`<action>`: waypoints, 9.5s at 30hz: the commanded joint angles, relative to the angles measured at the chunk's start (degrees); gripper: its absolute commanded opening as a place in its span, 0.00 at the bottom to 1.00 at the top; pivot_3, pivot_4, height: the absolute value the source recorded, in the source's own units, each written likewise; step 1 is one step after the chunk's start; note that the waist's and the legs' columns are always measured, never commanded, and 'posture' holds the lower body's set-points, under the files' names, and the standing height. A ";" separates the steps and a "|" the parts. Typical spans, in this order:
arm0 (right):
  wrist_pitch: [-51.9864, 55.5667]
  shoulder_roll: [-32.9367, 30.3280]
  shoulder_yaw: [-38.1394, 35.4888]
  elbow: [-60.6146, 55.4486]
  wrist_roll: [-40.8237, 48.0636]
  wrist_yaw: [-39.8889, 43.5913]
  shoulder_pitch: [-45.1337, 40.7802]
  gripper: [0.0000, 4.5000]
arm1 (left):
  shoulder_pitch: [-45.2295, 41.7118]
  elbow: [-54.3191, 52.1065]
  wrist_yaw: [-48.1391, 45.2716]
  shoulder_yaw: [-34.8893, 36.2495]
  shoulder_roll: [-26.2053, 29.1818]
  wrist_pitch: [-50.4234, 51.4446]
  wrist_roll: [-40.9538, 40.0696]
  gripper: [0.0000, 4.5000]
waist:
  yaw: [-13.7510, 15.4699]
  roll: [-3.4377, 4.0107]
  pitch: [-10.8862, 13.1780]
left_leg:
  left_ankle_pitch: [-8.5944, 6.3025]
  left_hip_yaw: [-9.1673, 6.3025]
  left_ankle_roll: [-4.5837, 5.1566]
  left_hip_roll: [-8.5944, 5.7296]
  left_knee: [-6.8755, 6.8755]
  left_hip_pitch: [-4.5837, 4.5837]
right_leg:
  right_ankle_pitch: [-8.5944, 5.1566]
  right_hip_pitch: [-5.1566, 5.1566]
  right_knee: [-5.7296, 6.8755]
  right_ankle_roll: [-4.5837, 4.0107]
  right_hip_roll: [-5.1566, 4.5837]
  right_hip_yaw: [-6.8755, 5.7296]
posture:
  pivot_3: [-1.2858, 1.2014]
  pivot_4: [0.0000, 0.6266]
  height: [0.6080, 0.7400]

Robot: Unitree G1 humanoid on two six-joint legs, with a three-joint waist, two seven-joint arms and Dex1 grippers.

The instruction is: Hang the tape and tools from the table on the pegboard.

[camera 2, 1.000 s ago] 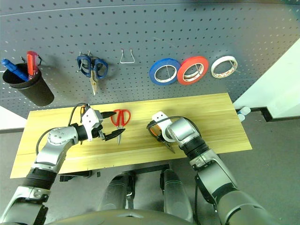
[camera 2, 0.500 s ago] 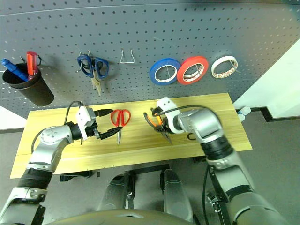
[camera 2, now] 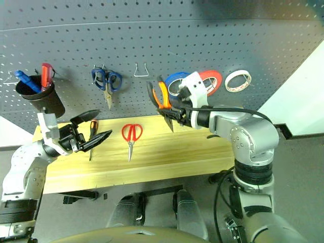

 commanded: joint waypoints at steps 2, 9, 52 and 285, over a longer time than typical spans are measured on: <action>-6.98 2.30 0.15 -0.09 -0.41 -3.49 -3.97 0.44 | -1.78 -3.54 2.36 4.08 -0.31 1.23 -4.82 1.00 | 0.02 -0.04 -1.20 | -0.01 0.00 0.01 0.00 -0.07 0.01 | -0.01 0.01 -0.04 0.00 0.00 0.00 | 0.55 0.09 1.00; -18.08 8.48 2.32 8.75 -2.75 -7.91 -9.47 0.44 | -4.08 -5.95 5.41 6.13 -0.03 1.12 -6.03 1.00 | 0.04 0.00 -3.05 | -0.01 0.04 0.01 -0.02 -0.13 0.06 | -0.01 0.03 -0.04 0.00 0.03 0.01 | 0.56 0.07 1.00; -48.41 18.13 11.19 47.92 -25.69 -21.38 -17.79 0.44 | -6.45 -5.03 12.04 4.77 0.69 6.55 -1.74 1.00 | 2.93 -0.02 -3.90 | -0.01 0.09 0.01 -0.02 -0.17 0.23 | 0.00 0.16 0.00 -0.03 0.04 0.04 | 0.59 0.11 1.00; -42.20 -20.96 10.00 27.20 -0.39 46.25 -0.62 1.00 | 7.80 18.88 2.72 4.48 -7.84 -35.30 7.17 0.06 | 2.84 0.36 -3.40 | -0.12 0.87 0.12 0.29 -0.78 1.08 | -0.15 0.92 -0.92 -0.42 -0.11 0.18 | 0.56 0.11 1.00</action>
